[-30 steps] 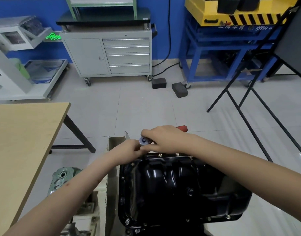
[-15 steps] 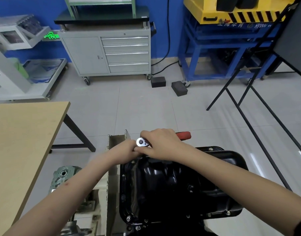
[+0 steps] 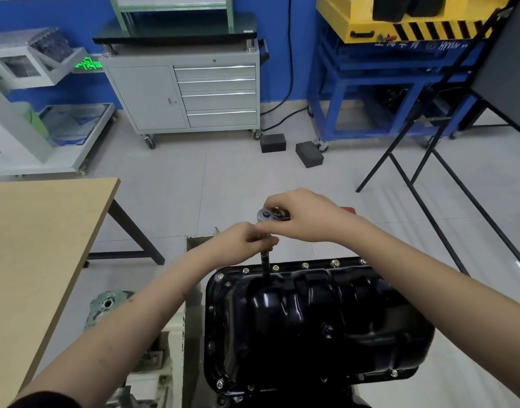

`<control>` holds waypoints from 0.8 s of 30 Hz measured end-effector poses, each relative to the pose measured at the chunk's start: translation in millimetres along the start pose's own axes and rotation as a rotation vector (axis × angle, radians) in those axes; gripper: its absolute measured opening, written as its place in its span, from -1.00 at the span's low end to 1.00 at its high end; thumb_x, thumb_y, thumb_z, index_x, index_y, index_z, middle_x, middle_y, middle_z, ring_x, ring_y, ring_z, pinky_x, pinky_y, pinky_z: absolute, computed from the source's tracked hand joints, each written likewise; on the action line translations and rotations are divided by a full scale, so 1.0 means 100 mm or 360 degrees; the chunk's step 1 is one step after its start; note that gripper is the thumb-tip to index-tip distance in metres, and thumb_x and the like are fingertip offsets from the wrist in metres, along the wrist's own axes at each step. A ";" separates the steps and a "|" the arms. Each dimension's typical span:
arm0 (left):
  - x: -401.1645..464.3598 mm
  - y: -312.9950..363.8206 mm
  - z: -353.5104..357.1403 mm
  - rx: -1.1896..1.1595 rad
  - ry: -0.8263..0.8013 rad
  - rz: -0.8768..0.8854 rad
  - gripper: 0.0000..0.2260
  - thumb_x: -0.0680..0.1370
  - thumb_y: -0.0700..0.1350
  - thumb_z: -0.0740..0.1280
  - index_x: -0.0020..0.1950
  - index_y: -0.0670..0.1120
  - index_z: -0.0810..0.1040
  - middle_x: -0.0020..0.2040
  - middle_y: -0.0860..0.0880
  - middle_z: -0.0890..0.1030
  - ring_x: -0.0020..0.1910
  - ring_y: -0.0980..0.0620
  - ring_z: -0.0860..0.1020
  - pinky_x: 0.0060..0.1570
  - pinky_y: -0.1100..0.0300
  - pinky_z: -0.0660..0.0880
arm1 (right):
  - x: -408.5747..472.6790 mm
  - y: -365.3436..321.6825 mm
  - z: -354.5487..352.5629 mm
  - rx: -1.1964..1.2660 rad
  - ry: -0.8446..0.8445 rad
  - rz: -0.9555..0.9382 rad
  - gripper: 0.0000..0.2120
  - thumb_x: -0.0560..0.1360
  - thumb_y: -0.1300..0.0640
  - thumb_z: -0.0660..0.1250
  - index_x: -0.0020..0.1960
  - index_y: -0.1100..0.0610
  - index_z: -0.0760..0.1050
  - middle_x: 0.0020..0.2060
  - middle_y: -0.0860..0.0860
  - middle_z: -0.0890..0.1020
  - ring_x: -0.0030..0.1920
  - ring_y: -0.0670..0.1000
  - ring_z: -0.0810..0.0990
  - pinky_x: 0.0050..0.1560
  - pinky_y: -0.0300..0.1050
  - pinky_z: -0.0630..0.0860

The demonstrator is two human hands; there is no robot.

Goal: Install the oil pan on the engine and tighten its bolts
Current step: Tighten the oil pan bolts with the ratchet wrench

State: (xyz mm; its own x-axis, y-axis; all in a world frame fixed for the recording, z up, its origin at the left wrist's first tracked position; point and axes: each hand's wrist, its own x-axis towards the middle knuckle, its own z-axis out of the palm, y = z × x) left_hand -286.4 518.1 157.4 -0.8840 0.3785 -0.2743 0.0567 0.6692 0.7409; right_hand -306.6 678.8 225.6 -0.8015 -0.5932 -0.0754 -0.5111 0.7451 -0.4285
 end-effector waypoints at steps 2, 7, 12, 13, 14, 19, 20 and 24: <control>0.05 0.04 0.06 -0.0008 -0.0020 0.0009 -0.73 0.57 -0.01 0.23 0.04 -0.17 0.59 -0.03 -0.13 0.65 -0.21 0.08 0.53 -0.08 0.19 0.47 | -0.03 0.06 0.00 -0.0016 -0.0028 0.0037 -0.72 0.45 -0.21 0.23 -0.18 0.00 0.42 -0.40 -0.13 0.43 -0.33 -0.13 0.38 -0.34 -0.16 0.29; 0.12 0.06 0.14 -0.0009 -0.0020 -0.0008 -0.70 0.56 0.02 0.24 -0.02 -0.21 0.58 -0.07 -0.30 0.60 -0.21 0.01 0.46 -0.05 -0.01 0.46 | -0.08 0.16 0.03 -0.0066 -0.0029 0.0076 -0.65 0.43 -0.24 0.21 -0.12 0.05 0.47 -0.38 -0.11 0.45 -0.34 -0.15 0.39 -0.37 -0.17 0.27; 0.14 0.07 0.18 0.0034 -0.0039 -0.0027 -0.65 0.56 0.03 0.23 -0.07 -0.28 0.52 -0.29 -0.15 0.46 -0.29 0.03 0.36 -0.25 0.15 0.33 | -0.10 0.20 0.07 -0.0067 -0.0055 0.0078 -0.66 0.44 -0.25 0.23 -0.07 0.02 0.48 -0.40 -0.15 0.44 -0.34 -0.17 0.39 -0.38 -0.21 0.25; 0.14 0.06 0.19 0.0048 -0.0040 -0.0038 -0.64 0.56 0.03 0.23 -0.10 -0.28 0.51 -0.32 -0.09 0.43 -0.32 0.05 0.34 -0.30 0.23 0.30 | -0.10 0.20 0.08 -0.0065 -0.0068 0.0076 -0.67 0.44 -0.24 0.23 -0.06 0.01 0.49 -0.40 -0.16 0.43 -0.34 -0.16 0.39 -0.38 -0.22 0.26; 0.13 0.06 0.20 0.0059 -0.0040 -0.0042 -0.64 0.56 0.03 0.23 -0.12 -0.28 0.51 -0.35 -0.06 0.41 -0.36 0.07 0.32 -0.35 0.30 0.28 | -0.11 0.21 0.10 -0.0066 -0.0084 0.0074 -0.68 0.44 -0.24 0.23 -0.05 0.00 0.48 -0.40 -0.16 0.43 -0.33 -0.15 0.40 -0.38 -0.22 0.26; 0.13 0.04 0.23 0.0076 -0.0078 -0.0028 -0.65 0.56 0.02 0.21 -0.15 -0.28 0.50 -0.38 -0.03 0.39 -0.41 0.09 0.28 -0.43 0.34 0.23 | -0.14 0.22 0.12 -0.0030 -0.0126 0.0053 -0.76 0.45 -0.22 0.24 -0.18 -0.06 0.38 -0.42 -0.16 0.42 -0.36 -0.21 0.37 -0.38 -0.22 0.25; 0.14 0.04 0.23 0.0079 -0.0083 -0.0025 -0.65 0.56 0.02 0.21 -0.15 -0.28 0.49 -0.38 -0.03 0.38 -0.42 0.10 0.28 -0.43 0.34 0.23 | -0.14 0.22 0.12 -0.0035 -0.0128 0.0048 -0.76 0.45 -0.22 0.24 -0.17 -0.06 0.38 -0.42 -0.16 0.41 -0.37 -0.21 0.37 -0.38 -0.22 0.25; 0.13 0.06 0.23 0.0113 -0.0109 -0.0035 -0.66 0.56 0.02 0.21 -0.23 -0.24 0.44 -0.39 -0.02 0.36 -0.41 0.10 0.27 -0.40 0.29 0.23 | -0.14 0.23 0.12 -0.0070 -0.0133 0.0027 -0.71 0.45 -0.21 0.24 -0.06 0.00 0.47 -0.40 -0.15 0.43 -0.34 -0.16 0.39 -0.36 -0.20 0.28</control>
State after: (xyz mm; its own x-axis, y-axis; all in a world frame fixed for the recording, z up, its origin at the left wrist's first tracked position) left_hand -287.3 541.7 144.1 -0.8518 0.4043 -0.3332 0.0725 0.7207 0.6894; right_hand -303.5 700.9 206.2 -0.7826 -0.6023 -0.1577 -0.5123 0.7669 -0.3865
